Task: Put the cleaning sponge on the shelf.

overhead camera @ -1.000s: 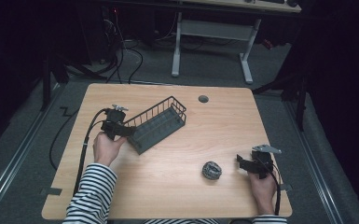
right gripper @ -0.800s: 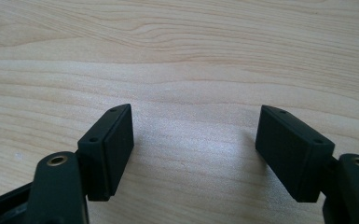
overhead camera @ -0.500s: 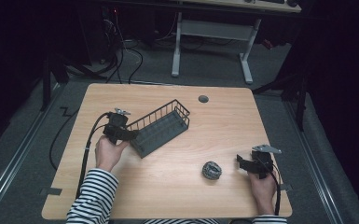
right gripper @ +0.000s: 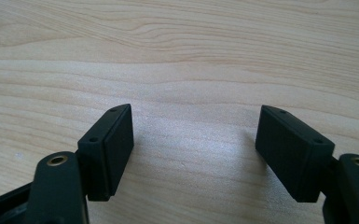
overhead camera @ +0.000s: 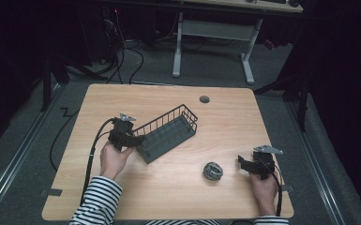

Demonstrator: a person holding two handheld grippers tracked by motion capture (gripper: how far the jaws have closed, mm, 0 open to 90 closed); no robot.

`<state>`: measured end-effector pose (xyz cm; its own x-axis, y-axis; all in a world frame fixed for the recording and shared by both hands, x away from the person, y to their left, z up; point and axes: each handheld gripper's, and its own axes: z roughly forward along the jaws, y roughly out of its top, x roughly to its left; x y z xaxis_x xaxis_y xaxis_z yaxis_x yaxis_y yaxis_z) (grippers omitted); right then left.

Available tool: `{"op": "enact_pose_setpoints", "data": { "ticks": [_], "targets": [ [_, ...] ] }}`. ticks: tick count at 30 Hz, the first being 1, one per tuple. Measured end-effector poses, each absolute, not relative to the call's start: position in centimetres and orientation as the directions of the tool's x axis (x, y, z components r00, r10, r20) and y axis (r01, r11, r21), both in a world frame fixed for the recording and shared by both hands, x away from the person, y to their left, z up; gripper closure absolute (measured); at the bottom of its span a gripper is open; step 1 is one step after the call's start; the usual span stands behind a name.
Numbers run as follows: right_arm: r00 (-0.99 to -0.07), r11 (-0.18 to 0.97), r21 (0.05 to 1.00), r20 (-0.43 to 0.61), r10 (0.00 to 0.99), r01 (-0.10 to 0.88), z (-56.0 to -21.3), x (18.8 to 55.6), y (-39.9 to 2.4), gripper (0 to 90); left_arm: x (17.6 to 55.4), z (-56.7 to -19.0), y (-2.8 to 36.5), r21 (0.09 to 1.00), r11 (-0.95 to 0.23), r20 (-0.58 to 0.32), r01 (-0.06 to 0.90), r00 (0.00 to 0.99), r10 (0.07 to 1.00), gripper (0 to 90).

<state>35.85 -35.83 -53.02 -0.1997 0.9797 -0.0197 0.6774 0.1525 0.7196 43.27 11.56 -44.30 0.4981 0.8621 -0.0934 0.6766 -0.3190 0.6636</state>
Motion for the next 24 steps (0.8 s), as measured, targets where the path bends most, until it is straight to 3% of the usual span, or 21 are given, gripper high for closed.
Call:
{"op": "enact_pose_setpoints", "data": {
  "ticks": [24],
  "targets": [
    [-0.2,0.152,0.72,-0.019,0.98,0.677,-53.0,35.9,-35.8,28.0,41.3,-44.5,8.2,0.69,-0.337,-0.107,0.641,0.55,0.828,47.2]
  ]
}}
